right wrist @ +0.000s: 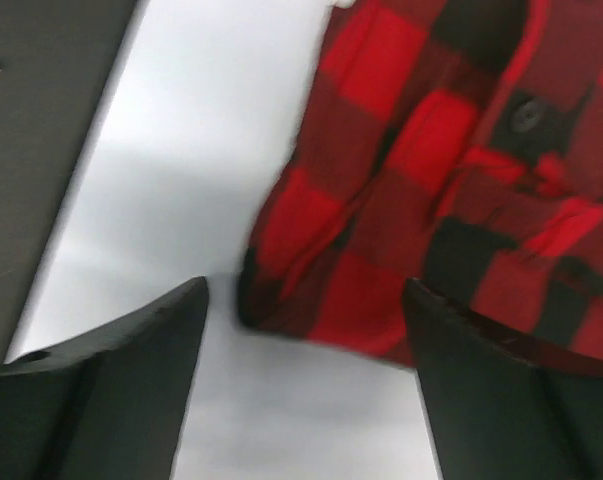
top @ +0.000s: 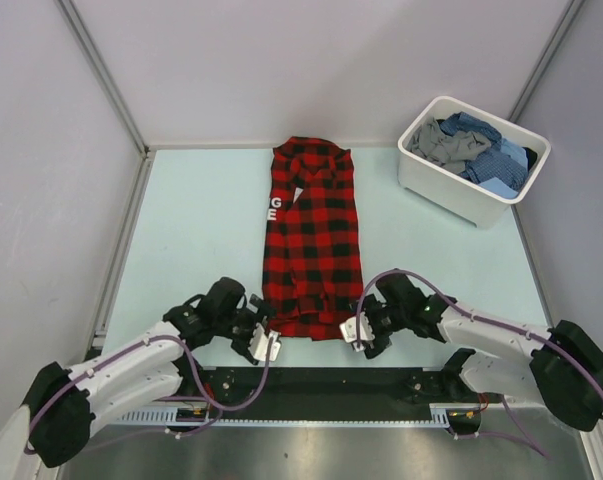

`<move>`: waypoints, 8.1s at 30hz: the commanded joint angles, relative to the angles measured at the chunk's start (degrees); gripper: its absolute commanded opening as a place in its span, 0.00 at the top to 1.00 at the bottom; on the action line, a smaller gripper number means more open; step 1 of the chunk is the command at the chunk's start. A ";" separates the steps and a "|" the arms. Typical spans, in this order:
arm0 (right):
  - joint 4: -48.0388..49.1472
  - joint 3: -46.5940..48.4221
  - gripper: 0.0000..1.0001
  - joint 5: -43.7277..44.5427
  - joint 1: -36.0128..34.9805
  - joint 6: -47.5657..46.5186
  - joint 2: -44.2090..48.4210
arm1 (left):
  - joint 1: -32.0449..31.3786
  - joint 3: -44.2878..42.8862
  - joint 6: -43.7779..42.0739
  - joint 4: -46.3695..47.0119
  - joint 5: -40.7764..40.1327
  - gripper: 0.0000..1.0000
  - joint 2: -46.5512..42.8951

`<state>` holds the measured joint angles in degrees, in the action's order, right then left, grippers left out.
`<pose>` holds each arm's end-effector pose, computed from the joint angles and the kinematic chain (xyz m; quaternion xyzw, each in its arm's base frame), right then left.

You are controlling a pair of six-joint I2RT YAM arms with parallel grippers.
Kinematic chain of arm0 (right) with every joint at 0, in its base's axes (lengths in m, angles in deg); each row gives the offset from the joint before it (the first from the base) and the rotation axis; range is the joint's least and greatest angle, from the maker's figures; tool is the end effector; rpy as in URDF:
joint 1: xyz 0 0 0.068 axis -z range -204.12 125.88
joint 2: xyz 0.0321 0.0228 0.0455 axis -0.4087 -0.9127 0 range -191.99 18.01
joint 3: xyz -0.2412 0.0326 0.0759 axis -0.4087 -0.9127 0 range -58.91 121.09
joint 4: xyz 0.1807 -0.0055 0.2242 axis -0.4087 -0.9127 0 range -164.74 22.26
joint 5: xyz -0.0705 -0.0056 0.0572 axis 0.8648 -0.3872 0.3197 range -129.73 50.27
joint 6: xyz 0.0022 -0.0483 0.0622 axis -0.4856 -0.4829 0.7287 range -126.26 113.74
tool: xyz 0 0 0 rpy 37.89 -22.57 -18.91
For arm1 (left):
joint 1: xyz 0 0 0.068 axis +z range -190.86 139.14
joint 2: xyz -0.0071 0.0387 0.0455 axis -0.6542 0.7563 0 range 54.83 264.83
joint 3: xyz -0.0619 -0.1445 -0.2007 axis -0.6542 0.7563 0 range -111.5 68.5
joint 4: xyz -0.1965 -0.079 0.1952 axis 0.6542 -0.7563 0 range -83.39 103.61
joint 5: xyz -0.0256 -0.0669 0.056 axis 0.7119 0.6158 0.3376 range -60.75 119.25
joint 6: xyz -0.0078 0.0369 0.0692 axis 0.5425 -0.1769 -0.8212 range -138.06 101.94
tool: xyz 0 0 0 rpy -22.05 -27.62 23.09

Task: Fold and stack the long sleeve shirts
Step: Fold the shirt

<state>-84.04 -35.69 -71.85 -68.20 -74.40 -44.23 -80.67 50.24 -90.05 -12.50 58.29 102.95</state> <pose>0.1405 0.1861 0.0975 -0.8074 0.4431 0.1986 0.3352 0.1306 -0.1515 0.1020 0.8077 0.4582 -0.1518 0.3387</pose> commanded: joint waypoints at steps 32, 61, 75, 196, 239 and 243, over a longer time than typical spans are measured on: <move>-4.45 4.63 1.00 21.14 -25.19 23.14 11.08 | -17.67 -6.43 16.43 -8.08 -5.13 1.00 -4.88; -0.76 62.29 1.00 0.12 20.78 3.45 -52.72 | 22.32 -77.18 5.01 -15.81 7.44 0.99 68.33; -5.66 68.51 0.26 10.94 23.06 26.43 -47.37 | 25.39 -83.87 22.74 -14.15 8.58 0.36 69.84; -9.05 30.11 0.73 -10.50 33.08 79.32 -33.22 | 35.48 -36.51 63.20 -6.33 18.76 0.58 45.34; 27.32 43.12 0.00 -27.04 28.96 106.44 -49.98 | 25.93 -34.89 97.37 33.65 30.21 0.04 53.17; 26.68 51.73 0.00 -26.42 29.83 104.19 -62.36 | 28.64 -43.94 100.37 37.17 27.22 0.06 65.06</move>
<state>-59.05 10.63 -99.69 -39.06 29.84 -96.93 -54.38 12.41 7.09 20.52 90.40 158.29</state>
